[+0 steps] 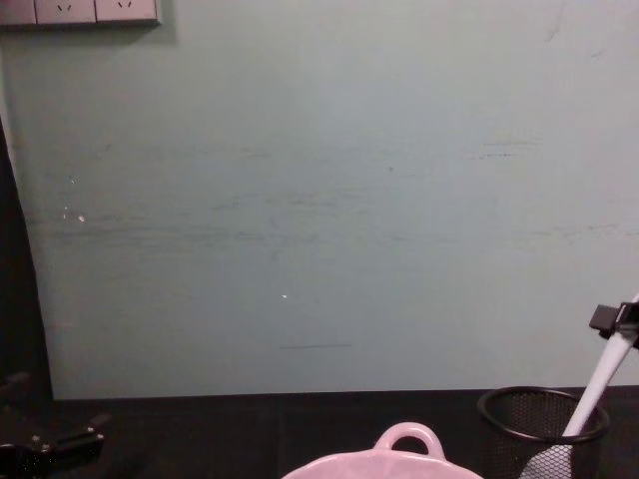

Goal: Use the one hand to pick up the spoon and stir the clear water in the bowl.

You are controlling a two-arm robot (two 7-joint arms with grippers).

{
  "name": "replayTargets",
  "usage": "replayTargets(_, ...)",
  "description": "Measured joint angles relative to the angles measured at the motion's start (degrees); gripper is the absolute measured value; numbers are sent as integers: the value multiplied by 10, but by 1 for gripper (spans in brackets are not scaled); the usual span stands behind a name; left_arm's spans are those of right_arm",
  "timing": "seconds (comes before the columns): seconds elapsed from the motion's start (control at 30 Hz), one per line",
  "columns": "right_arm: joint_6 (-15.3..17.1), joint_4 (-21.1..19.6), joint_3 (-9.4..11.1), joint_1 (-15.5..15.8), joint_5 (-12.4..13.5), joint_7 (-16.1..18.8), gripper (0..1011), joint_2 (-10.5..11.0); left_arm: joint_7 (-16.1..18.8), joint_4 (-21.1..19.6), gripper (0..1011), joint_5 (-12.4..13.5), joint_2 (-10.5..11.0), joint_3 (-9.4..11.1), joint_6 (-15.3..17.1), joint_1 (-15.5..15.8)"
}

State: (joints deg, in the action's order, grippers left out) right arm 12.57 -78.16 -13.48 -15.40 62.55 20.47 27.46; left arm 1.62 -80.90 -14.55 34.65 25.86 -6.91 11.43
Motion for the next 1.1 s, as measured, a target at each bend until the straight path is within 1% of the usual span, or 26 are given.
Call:
replayTargets(0.07,-7,-5,-4,0,-7,0,125,7,0,0,1005,0,0,0,0,0)
replayTargets(0.1,-12,-11,-8,-1,-13,1,125,14,0,0,1005,0,0,0,0,0)
replayTargets(0.23,-18,-27,-17,-6,-25,0,125,32,0,0,1005,0,0,0,0,0)
replayTargets(0.37,-14,-42,-26,-15,-34,3,125,53,0,0,1005,0,0,0,0,0)
replayTargets(0.4,-11,-48,-31,-21,-37,7,125,62,0,0,1005,0,0,0,0,0)
replayTargets(0.53,-3,-62,-38,-34,-42,13,125,79,0,0,1005,0,0,0,0,0)
replayTargets(0.6,6,-71,-43,-44,-43,17,125,91,0,0,1005,0,0,0,0,0)
replayTargets(0.63,13,-79,-46,-53,-43,21,125,100,0,0,1005,0,0,0,0,0)
replayTargets(0.83,42,-104,-58,-88,-43,34,125,127,0,0,1005,0,0,0,0,0)
replayTargets(0.87,50,-108,-63,-100,-45,37,125,132,0,0,1005,0,0,0,0,0)
replayTargets(1.03,74,-118,-85,-145,-53,47,125,144,0,0,1005,0,0,0,0,0)
replayTargets(1.07,74,-118,-85,-145,-53,47,125,144,0,0,1005,0,0,0,0,0)
replayTargets(1.1,80,-120,-92,-158,-57,51,125,146,0,0,1005,0,0,0,0,0)
